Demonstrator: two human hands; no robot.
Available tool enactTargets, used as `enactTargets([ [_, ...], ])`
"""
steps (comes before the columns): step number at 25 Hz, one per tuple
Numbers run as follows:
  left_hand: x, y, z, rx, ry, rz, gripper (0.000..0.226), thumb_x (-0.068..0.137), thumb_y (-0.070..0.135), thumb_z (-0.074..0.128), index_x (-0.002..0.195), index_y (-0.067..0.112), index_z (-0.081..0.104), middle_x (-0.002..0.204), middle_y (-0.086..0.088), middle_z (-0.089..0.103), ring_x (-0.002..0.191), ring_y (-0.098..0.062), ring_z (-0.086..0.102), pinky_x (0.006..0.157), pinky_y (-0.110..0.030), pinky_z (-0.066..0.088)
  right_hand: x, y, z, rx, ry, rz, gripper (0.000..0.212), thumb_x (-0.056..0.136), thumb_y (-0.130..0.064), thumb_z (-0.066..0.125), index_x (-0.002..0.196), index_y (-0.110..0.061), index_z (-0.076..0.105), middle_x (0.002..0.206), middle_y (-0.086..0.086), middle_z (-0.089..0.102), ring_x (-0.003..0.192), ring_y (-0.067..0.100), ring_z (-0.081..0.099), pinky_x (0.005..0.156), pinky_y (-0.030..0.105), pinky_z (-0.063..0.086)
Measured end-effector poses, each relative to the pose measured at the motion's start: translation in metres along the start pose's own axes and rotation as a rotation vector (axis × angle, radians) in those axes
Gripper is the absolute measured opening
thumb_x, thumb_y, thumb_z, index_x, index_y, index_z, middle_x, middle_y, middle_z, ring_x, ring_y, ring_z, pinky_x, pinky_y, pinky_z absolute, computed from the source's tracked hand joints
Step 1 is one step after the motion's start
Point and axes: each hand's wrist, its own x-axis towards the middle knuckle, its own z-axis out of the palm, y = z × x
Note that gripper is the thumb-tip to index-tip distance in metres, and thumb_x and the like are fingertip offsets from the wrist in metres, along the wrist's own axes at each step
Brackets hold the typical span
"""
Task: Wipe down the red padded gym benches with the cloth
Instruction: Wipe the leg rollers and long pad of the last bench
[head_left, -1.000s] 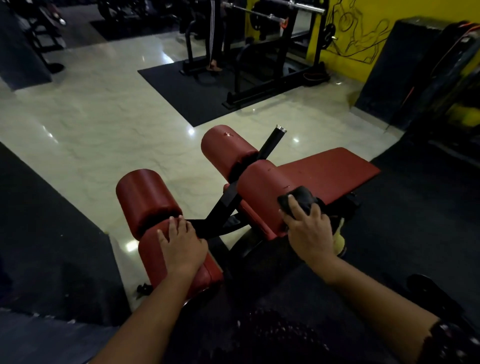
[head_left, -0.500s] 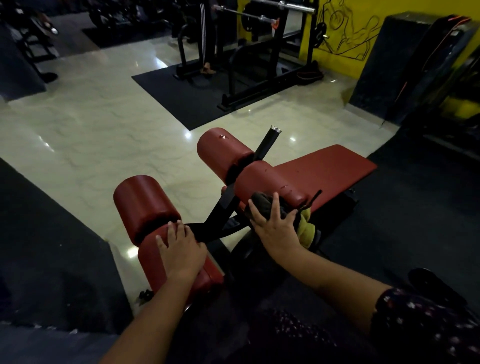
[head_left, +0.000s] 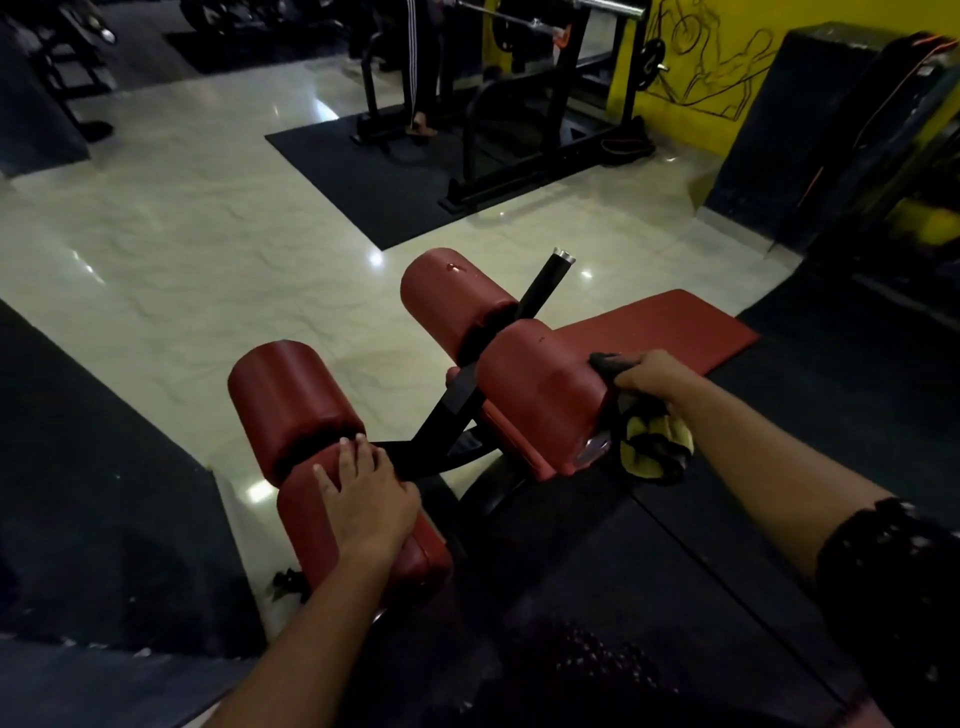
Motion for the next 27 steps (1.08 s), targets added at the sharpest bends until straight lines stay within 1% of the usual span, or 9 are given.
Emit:
enactTargets([
  [2,0.001,0.002,0.0,0.023,-0.008,-0.013,0.067,0.095,0.042,0.033,0.155,0.015,0.022,0.165,-0.006,0.007,0.151,-0.027,-0.007,0.117,-0.059,-0.005,0.004,-0.012,0.001,-0.097,0.03,-0.022,0.041,0.084,-0.016,0.067,0.124,-0.009,0.062,0.106,0.015,0.063,0.087,0.03,0.065,0.075,0.035,0.056],
  [6,0.002,0.002,0.0,0.013,-0.025,-0.03,0.074,0.096,0.044,0.031,0.158,0.011,0.008,0.165,-0.008,-0.001,0.151,-0.029,-0.01,0.119,-0.056,-0.003,-0.03,-0.041,0.039,-0.68,0.263,-0.463,0.045,0.09,-0.021,0.057,0.133,-0.033,0.055,0.134,0.009,0.044,0.102,0.035,0.053,0.08,0.045,0.055],
  [11,0.001,0.004,-0.001,0.012,-0.016,-0.037,0.074,0.097,0.044,0.03,0.157,0.011,0.005,0.165,-0.009,-0.003,0.151,-0.028,-0.011,0.12,-0.055,-0.002,-0.061,-0.026,0.106,-1.369,0.438,-0.849,0.039,0.093,-0.017,0.049,0.13,-0.014,0.061,0.148,0.016,0.04,0.101,0.048,0.057,0.072,0.046,0.053],
  [15,0.0,0.005,-0.002,0.03,0.009,-0.074,0.077,0.096,0.049,0.03,0.157,0.012,0.002,0.165,-0.009,-0.009,0.15,-0.027,-0.018,0.118,-0.053,-0.009,-0.058,-0.04,0.141,-1.699,0.292,-1.063,0.046,0.105,-0.015,0.025,0.147,0.002,0.033,0.156,0.021,0.021,0.122,0.061,0.038,0.088,0.055,0.047],
  [17,-0.001,0.008,-0.002,0.068,0.024,-0.11,0.081,0.094,0.052,0.031,0.157,0.012,-0.001,0.164,-0.01,-0.014,0.148,-0.026,-0.025,0.113,-0.052,-0.022,-0.051,-0.055,0.145,-1.599,0.315,-1.011,0.046,0.106,-0.02,0.026,0.148,-0.002,0.035,0.156,0.02,0.019,0.124,0.061,0.035,0.091,0.057,0.044],
  [21,-0.007,0.012,-0.001,0.089,0.03,-0.23,0.089,0.092,0.057,0.033,0.157,0.011,-0.006,0.162,-0.012,-0.022,0.146,-0.028,-0.028,0.098,-0.051,-0.039,-0.033,-0.067,0.105,-1.003,0.314,-0.901,0.037,0.098,-0.022,0.044,0.132,-0.019,0.057,0.153,0.013,0.027,0.112,0.046,0.046,0.082,0.048,0.048],
  [23,-0.009,0.011,0.001,0.041,0.04,-0.281,0.09,0.092,0.059,0.036,0.157,0.014,-0.007,0.162,-0.012,-0.022,0.148,-0.029,-0.024,0.107,-0.053,-0.03,-0.019,-0.063,0.073,-0.758,0.251,-0.833,0.036,0.093,-0.023,0.052,0.127,-0.033,0.059,0.146,0.006,0.032,0.106,0.04,0.048,0.08,0.044,0.048],
  [25,-0.009,0.01,0.002,-0.025,0.016,-0.298,0.09,0.093,0.059,0.04,0.157,0.017,-0.007,0.162,-0.011,-0.02,0.15,-0.027,-0.016,0.118,-0.052,-0.009,0.006,-0.053,0.04,-0.523,0.091,-0.711,0.044,0.089,-0.027,0.056,0.128,-0.047,0.055,0.139,0.002,0.036,0.108,0.037,0.049,0.086,0.043,0.05],
  [27,-0.012,0.01,0.003,-0.06,-0.006,-0.308,0.09,0.094,0.058,0.044,0.157,0.018,-0.006,0.163,-0.011,-0.019,0.151,-0.027,-0.012,0.121,-0.049,0.003,0.035,-0.038,0.013,-0.369,-0.064,-0.59,0.053,0.084,-0.025,0.058,0.131,-0.049,0.052,0.134,0.002,0.043,0.106,0.035,0.056,0.087,0.039,0.052],
])
